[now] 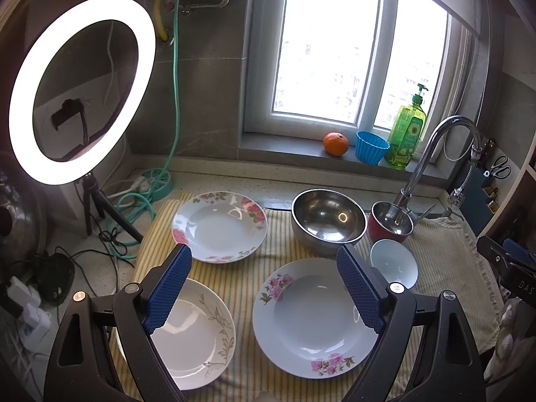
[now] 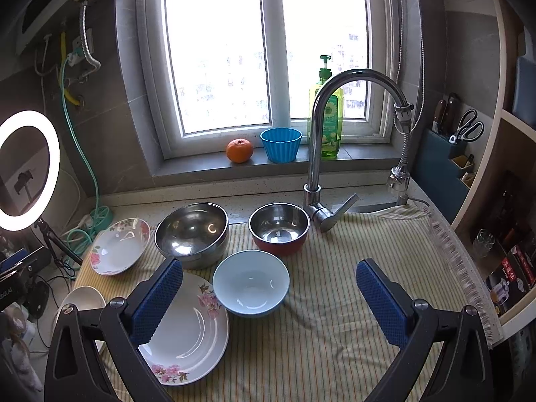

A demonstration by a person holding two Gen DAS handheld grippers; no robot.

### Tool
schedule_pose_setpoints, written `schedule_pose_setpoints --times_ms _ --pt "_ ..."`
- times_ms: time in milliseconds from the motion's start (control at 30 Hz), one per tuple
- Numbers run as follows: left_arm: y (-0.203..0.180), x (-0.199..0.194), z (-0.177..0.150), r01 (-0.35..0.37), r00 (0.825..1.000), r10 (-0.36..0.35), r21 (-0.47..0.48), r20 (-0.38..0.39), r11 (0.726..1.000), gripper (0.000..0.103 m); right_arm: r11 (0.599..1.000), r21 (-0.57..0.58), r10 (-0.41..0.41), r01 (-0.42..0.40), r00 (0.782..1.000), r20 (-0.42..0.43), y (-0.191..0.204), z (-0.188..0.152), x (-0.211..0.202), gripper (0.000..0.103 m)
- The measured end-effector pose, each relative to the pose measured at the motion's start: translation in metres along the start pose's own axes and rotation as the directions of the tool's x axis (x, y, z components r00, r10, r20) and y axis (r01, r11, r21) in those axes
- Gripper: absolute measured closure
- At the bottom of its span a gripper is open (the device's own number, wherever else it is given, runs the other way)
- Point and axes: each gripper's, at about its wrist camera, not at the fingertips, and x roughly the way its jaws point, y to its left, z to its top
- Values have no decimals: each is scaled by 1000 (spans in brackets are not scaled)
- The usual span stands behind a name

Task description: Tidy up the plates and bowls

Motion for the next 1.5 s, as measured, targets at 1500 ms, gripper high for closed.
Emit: schedule_pose_setpoints --times_ms 1500 --pt "-3 -5 -3 2 1000 -2 13 5 1000 14 1000 -1 -3 3 1000 -14 1 -2 0 1"
